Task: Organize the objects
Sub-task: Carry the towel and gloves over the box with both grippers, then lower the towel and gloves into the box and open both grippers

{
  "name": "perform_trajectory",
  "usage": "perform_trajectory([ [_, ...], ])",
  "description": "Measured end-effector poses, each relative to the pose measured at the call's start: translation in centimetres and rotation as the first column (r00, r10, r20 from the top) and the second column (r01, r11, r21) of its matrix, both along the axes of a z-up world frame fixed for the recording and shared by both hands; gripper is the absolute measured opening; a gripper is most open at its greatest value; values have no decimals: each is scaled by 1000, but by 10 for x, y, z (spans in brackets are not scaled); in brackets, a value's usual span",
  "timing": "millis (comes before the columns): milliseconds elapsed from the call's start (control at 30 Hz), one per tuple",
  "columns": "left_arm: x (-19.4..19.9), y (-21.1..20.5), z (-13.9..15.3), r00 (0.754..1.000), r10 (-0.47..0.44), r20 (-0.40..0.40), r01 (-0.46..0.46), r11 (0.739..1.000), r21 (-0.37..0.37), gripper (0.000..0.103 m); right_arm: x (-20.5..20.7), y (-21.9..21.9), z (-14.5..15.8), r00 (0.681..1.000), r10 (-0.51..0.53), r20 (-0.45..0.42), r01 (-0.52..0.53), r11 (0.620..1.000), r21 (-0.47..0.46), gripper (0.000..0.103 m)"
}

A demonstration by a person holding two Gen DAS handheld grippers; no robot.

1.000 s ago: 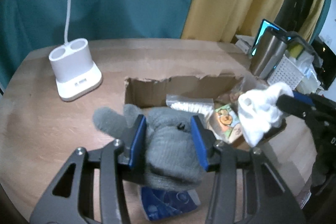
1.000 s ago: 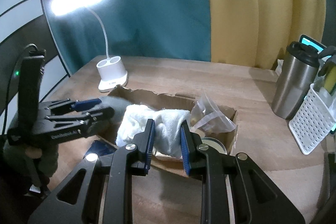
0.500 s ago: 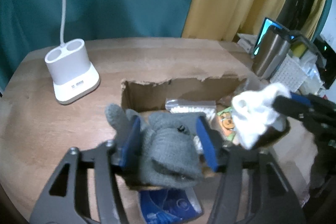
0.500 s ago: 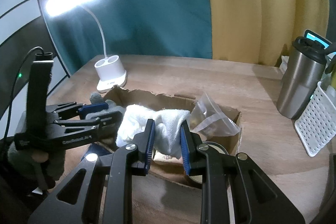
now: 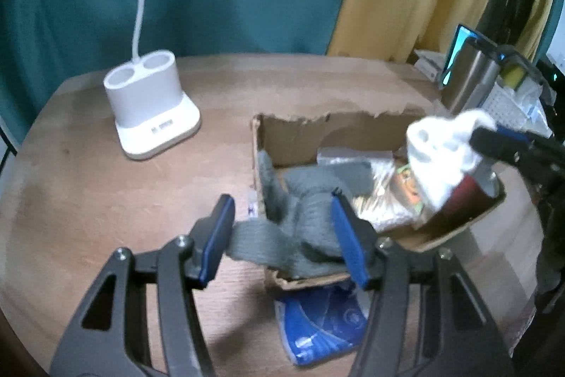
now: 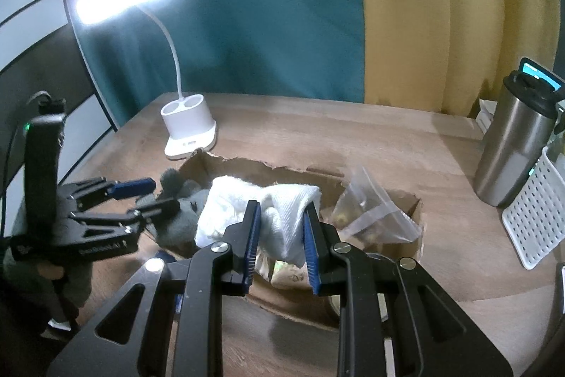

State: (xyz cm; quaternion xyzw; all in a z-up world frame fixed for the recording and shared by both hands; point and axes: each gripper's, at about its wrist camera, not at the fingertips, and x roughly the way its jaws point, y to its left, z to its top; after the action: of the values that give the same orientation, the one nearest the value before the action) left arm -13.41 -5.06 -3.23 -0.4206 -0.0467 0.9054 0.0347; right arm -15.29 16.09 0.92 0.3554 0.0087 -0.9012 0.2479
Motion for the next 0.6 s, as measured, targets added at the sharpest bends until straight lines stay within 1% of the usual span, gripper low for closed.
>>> perform_trajectory([
  [67, -3, 1, -6, 1000, -12, 18, 12, 1000, 7, 59, -3, -3, 1, 1000, -6, -1, 6, 1000, 4, 25],
  [233, -4, 1, -13, 999, -34, 34, 33, 999, 25, 59, -8, -12, 0, 1000, -7, 5, 7, 1000, 11, 25],
  [467, 2, -5, -7, 998, -57, 16, 56, 997, 55, 59, -20, -31, -7, 1000, -1, 15, 1, 1000, 14, 25],
  [600, 3, -12, -3, 999, -52, 7, 52, 997, 63, 59, -28, -38, -13, 1000, -7, 26, 7, 1000, 2, 25],
])
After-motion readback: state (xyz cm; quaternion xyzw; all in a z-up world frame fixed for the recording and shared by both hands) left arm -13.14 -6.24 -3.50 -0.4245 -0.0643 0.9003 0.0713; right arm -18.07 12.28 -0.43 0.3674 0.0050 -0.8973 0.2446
